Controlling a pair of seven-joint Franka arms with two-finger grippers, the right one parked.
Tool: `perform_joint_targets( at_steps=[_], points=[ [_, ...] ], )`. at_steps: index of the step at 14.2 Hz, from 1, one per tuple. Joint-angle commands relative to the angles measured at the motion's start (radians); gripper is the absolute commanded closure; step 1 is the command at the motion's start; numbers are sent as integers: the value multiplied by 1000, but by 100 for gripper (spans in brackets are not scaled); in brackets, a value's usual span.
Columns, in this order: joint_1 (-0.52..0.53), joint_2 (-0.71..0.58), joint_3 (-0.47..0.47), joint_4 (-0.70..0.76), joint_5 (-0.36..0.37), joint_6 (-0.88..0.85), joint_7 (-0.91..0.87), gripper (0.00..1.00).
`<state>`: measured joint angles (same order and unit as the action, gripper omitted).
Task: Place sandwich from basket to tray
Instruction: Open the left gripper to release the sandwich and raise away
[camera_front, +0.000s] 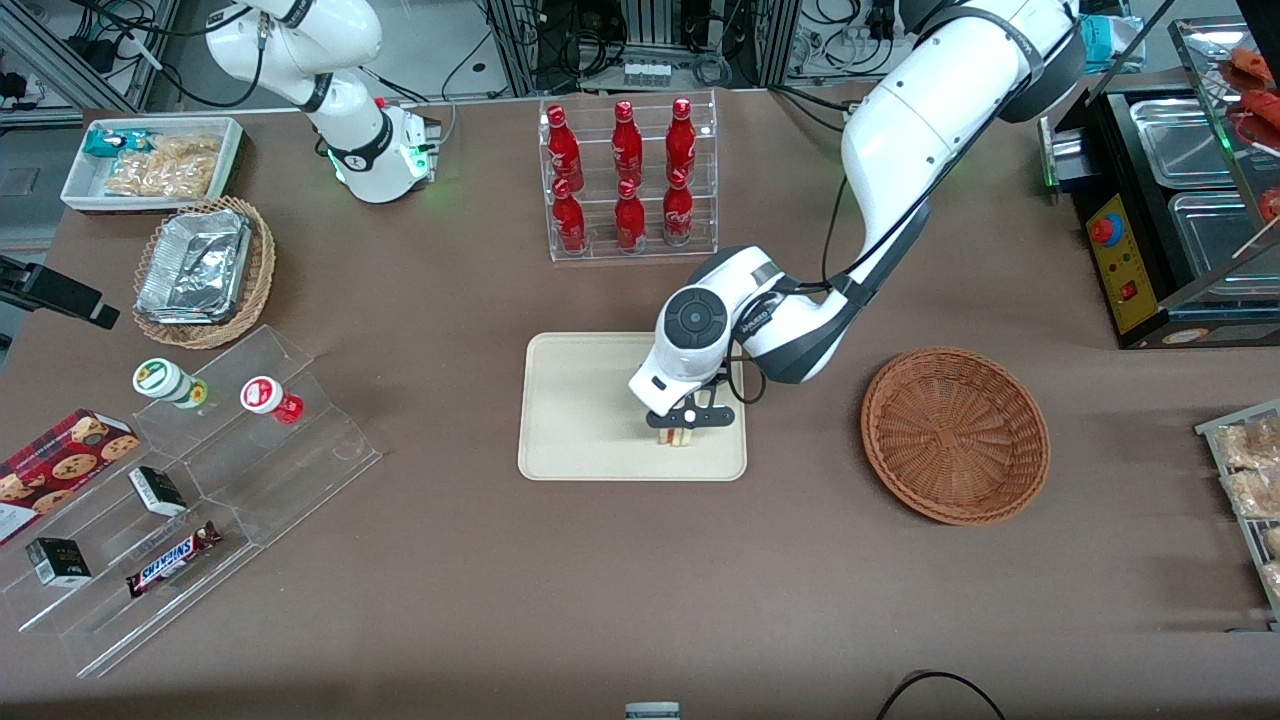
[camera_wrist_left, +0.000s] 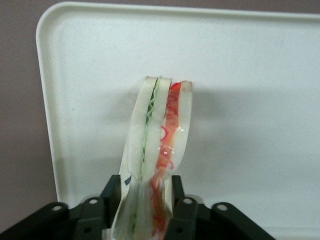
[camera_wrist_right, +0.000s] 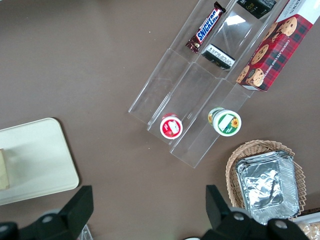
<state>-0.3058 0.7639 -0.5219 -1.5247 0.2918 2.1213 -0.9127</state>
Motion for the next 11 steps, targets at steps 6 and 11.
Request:
perform_joint_targets(
  at_steps=[6,11],
  points=[
    [69,-427,54,-216,23,-133,58,0],
    [258,-717,98,-220,-150,-478,609,0]
  ],
)
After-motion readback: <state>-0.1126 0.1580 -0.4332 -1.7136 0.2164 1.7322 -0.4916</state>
